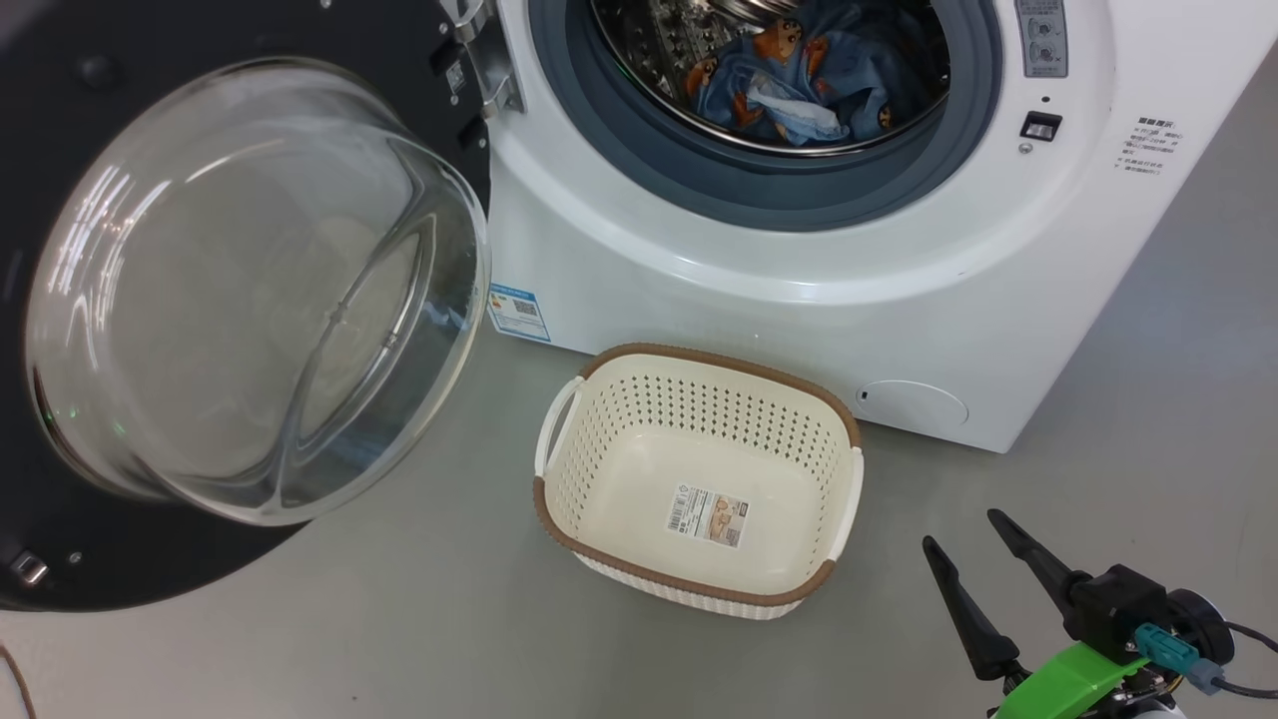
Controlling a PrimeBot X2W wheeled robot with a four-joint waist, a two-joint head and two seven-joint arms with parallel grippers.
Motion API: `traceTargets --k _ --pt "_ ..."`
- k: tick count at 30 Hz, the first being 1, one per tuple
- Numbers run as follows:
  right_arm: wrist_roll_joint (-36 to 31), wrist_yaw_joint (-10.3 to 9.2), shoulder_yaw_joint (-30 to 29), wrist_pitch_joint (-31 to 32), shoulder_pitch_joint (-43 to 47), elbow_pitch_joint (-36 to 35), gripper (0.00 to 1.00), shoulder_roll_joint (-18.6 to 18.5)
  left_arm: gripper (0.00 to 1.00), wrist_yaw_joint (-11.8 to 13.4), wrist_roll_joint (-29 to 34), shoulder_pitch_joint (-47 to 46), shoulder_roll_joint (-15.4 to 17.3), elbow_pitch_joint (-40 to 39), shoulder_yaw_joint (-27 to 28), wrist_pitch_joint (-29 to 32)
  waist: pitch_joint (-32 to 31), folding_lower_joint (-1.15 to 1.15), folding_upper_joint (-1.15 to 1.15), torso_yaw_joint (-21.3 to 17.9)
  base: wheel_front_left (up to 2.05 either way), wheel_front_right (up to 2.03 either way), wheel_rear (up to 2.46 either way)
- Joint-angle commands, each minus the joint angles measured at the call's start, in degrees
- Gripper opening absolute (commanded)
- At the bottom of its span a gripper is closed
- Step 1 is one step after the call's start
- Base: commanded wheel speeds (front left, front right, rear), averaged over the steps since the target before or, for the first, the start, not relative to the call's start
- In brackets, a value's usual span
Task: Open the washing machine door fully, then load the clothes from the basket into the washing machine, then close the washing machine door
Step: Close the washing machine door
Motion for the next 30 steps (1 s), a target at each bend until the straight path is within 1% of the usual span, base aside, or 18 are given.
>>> traceTargets --k 1,9,14,20,24,30 --pt "0.0 0.09 1.7 -0.7 -0.5 -1.0 1.0 -0.7 0.0 -0.6 -0.6 1.0 3.0 -1.9 0.9 0.7 -0.2 0.0 0.0 0.1 0.0 0.0 0.0" --pt "0.4 0.09 2.6 -0.7 -0.5 -0.9 1.0 -1.2 0.0 -0.6 0.2 2.6 2.4 -3.7 -0.7 2.8 -0.8 0.0 0.0 -0.3 0.0 0.0 0.0" --pt "0.5 0.09 2.6 -0.7 -0.3 -1.2 1.0 -1.8 0.0 -0.6 -0.4 2.5 2.0 -4.3 -1.1 4.1 -0.4 0.0 0.0 -0.7 0.0 0.0 0.0" --pt "0.5 0.09 2.3 -0.7 -0.3 -1.2 1.0 -1.9 0.0 -0.6 -2.3 2.9 1.3 -4.8 -1.2 8.5 0.0 0.0 0.0 -1.2 0.0 0.0 0.0" --pt "0.4 0.09 2.0 -0.7 -0.2 -1.3 1.0 -1.9 0.0 -0.6 -3.1 2.9 0.7 -5.1 -1.2 10.7 0.2 0.0 0.0 -1.1 0.0 0.0 0.0" --pt "0.3 0.09 1.5 -0.7 -0.3 -1.3 1.0 -1.3 0.0 -0.6 -4.1 3.9 -0.5 -5.8 -2.0 15.7 0.1 0.0 0.0 -0.8 0.0 0.0 0.0"
